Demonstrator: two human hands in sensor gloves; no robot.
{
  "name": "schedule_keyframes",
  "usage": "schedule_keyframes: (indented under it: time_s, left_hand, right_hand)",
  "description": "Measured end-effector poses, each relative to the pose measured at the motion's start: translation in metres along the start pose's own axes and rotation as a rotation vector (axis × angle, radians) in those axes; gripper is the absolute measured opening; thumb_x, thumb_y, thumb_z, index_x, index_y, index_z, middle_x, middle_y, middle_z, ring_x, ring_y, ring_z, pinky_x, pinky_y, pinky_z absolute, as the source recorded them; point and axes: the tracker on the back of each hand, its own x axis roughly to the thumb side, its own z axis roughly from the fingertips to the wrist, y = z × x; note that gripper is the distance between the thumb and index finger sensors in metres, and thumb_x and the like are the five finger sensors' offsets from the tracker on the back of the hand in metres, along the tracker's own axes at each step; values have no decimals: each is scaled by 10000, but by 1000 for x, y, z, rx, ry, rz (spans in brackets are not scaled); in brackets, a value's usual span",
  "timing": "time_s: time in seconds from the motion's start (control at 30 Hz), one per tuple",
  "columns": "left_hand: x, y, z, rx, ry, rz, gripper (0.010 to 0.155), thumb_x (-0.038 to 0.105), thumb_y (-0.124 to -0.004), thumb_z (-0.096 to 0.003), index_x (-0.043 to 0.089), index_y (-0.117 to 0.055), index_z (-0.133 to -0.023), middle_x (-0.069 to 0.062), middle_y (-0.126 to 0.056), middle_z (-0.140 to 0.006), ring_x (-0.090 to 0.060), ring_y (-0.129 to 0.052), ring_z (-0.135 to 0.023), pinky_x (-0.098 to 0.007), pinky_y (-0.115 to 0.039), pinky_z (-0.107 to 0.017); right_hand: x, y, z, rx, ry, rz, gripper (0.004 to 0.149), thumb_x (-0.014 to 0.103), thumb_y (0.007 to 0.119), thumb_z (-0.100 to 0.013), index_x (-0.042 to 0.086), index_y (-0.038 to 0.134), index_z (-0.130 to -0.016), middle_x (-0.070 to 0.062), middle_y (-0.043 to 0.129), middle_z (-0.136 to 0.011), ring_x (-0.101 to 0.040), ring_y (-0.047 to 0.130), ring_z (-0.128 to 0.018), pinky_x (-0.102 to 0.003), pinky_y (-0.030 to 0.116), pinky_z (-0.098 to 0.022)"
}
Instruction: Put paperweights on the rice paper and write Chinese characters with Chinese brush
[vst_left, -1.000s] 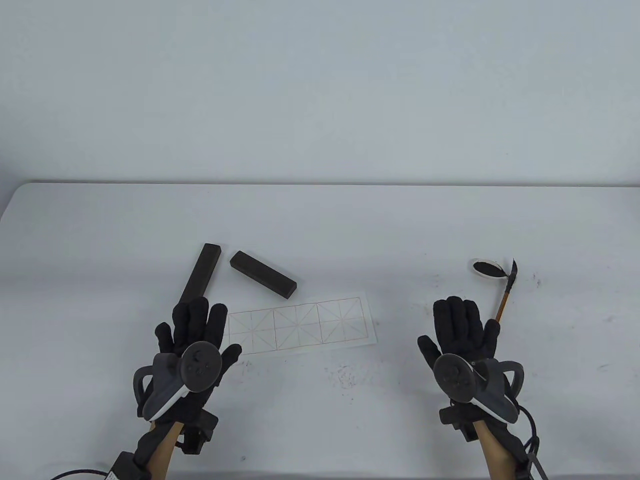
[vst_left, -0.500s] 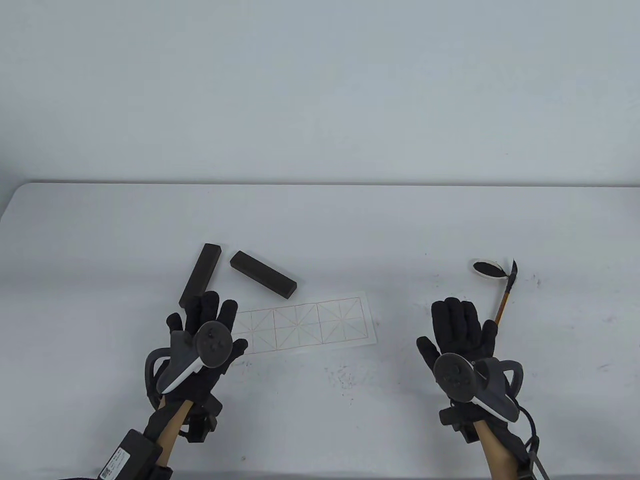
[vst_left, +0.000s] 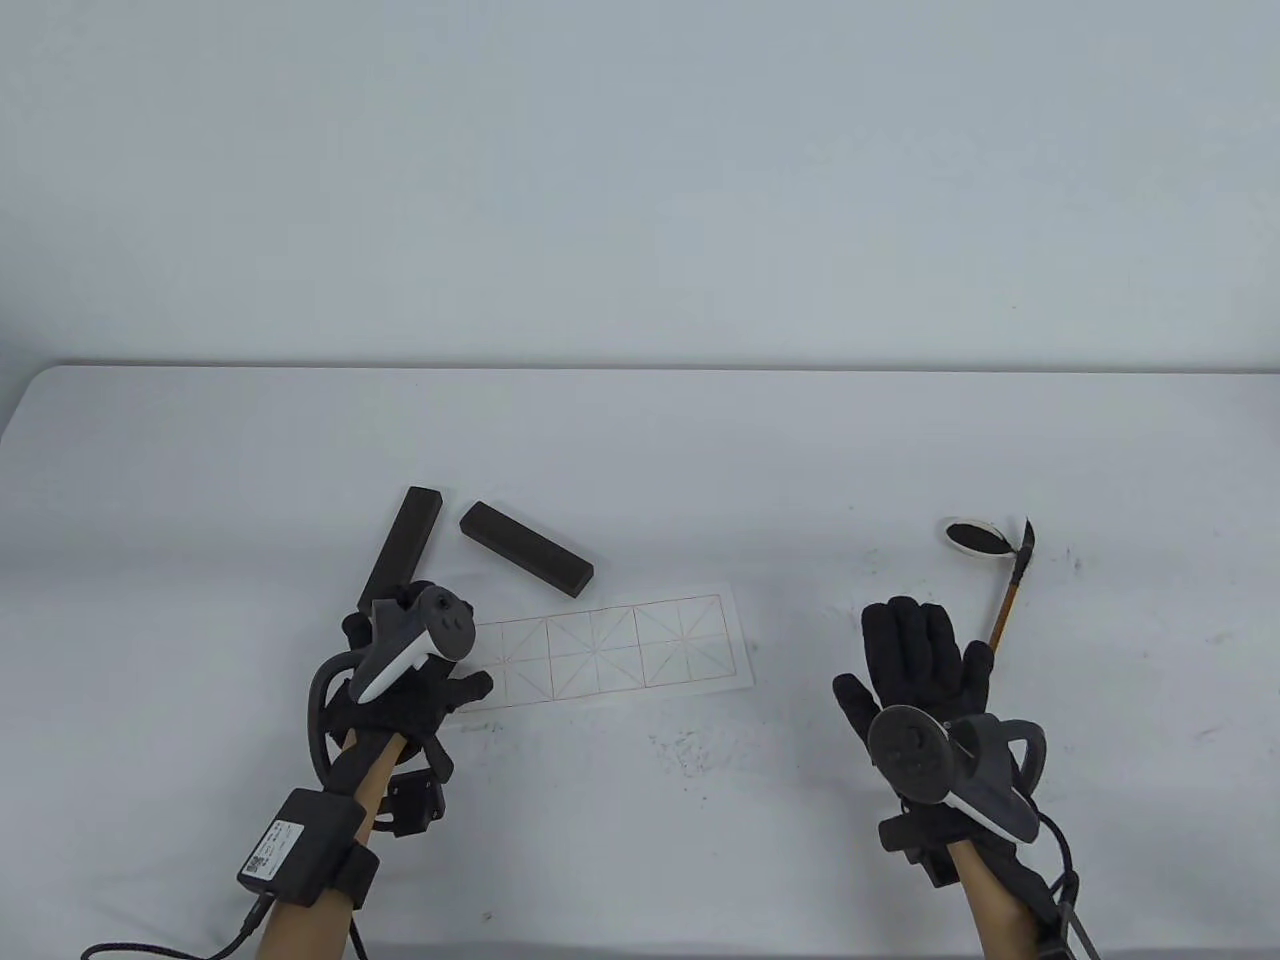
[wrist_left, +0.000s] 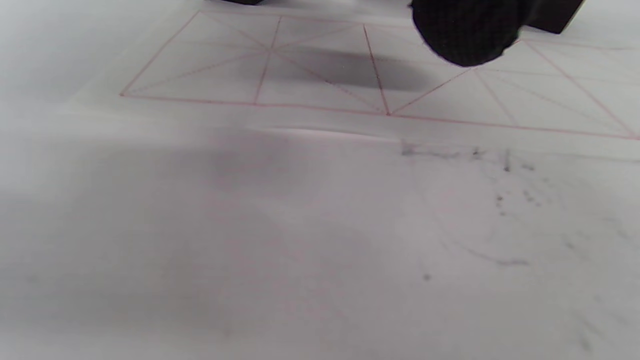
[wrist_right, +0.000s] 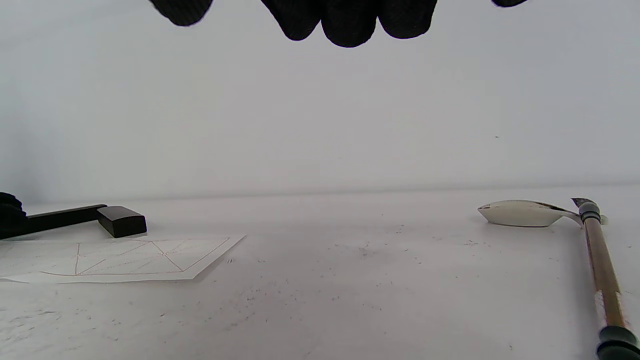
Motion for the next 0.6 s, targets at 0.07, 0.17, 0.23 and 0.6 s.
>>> schedule_keyframes:
  time_s: [0.07,0.17,0.23,0.6]
  left_hand:
    - [-1,-1,-3,-21,17,-1,826,595,-615,-540,490,-103,-1178,116,163,-1215,-203,225,-1140,-496,136,-822]
    - [-3,-6,-8,-49,40,-19,808,586,-618,-539,503,-118,-1168,126,156,-1211,-199,222,-1136,-489,133,-822]
    - [-5,-7,-8,-46,26,18,806,577,-626,-541,501,-125,-1169,123,150,-1213,-203,219,-1136,-490,129,-823]
    - [4,-8,-2,-41,4,-37,809,575,-614,-544,466,-122,-1176,91,125,-1223,-236,194,-1137,-507,96,-825]
  right_hand:
    - [0,0,0,3,-1,0,717,456,508,-659,7,340,-1192,-305,337,-1215,-538,355,-1084,-784,371,-683]
    - [0,0,0,5,-2,1,717,455,508,-659,5,339,-1192,-304,338,-1216,-539,356,-1083,-784,370,-683]
    - [0,0,0,5,-1,1,717,455,508,-659,6,340,-1192,-304,338,-1216,-540,355,-1083,-784,371,-683]
    - [0,0,0,7,1,1,717,454,509,-660,3,342,-1191,-306,341,-1214,-540,359,-1082,-783,372,-682]
